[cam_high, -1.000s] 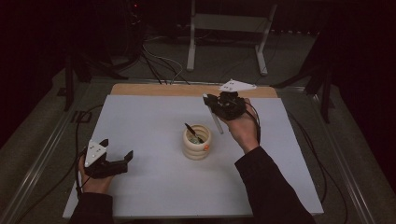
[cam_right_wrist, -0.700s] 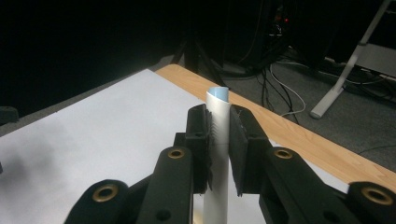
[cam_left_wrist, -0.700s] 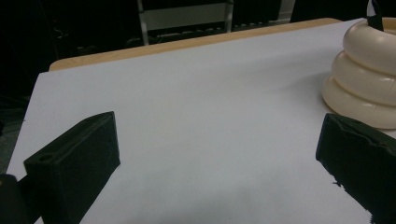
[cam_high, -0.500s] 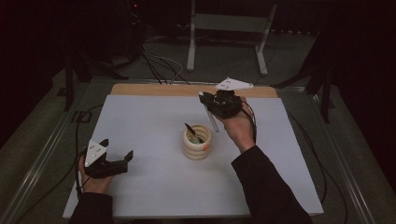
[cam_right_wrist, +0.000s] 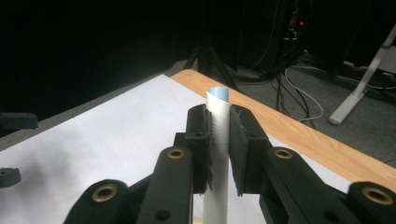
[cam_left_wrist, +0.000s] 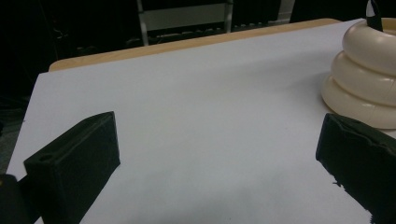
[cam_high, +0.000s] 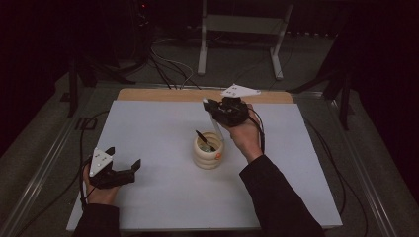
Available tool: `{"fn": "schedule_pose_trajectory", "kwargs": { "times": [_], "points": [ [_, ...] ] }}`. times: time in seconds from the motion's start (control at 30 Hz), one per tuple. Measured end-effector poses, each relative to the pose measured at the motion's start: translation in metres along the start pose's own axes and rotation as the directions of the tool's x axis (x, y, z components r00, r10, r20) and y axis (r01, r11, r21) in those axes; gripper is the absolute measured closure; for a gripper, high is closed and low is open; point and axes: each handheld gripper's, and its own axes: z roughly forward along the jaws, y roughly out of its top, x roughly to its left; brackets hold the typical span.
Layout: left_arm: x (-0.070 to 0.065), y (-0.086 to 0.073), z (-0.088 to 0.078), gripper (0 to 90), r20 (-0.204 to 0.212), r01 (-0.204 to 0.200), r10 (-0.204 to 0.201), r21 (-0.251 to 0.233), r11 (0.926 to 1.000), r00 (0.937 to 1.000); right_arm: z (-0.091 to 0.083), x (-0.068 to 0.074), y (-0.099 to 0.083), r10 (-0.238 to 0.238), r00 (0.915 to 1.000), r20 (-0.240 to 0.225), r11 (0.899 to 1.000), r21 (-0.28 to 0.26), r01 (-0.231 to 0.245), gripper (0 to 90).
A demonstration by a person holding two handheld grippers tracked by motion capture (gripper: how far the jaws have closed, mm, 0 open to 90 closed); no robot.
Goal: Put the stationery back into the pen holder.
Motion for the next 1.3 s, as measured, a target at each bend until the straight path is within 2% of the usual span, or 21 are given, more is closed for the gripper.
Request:
{"fn": "schedule_pose_trajectory", "kwargs": {
  "times": [0.77, 1.3],
  "points": [
    [0.001, 0.000, 0.000, 0.1, -0.001, 0.000, 0.000, 0.002, 1.0000, 1.0000, 0.019, 0.010, -0.016, -0.003, 0.9993, -0.037, 1.000, 0.011, 0.004, 78.7],
    [0.001, 0.000, -0.001, 0.1, -0.005, 0.000, 0.000, 0.002, 1.0000, 1.0000, 0.026, 0.019, -0.034, -0.033, 0.9983, -0.049, 0.999, 0.029, 0.034, 78.5]
  ]
}}
